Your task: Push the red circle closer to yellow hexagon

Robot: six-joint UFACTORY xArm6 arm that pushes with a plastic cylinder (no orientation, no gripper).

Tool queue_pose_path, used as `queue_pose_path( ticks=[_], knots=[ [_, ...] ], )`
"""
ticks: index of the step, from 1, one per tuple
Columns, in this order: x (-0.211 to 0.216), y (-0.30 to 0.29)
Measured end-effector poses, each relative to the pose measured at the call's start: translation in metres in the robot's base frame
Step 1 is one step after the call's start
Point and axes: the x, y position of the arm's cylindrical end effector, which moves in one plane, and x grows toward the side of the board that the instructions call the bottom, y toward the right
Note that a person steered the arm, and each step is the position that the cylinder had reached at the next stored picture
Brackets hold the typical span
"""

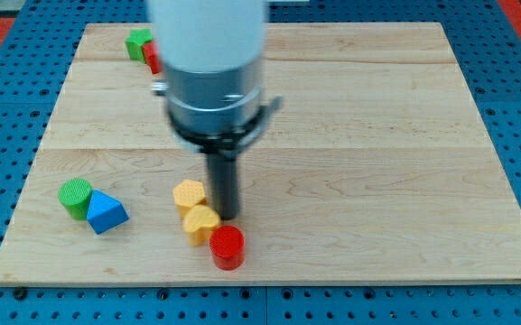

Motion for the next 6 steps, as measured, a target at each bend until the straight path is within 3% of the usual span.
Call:
queue_pose_path(
  ticks=[1, 3, 4, 5, 6],
  knots=[
    [0.000, -0.049],
    [-0.004, 0.052],
    [0.077, 0.107],
    [0.074, 0.074],
    [0.044, 0.010]
  ],
)
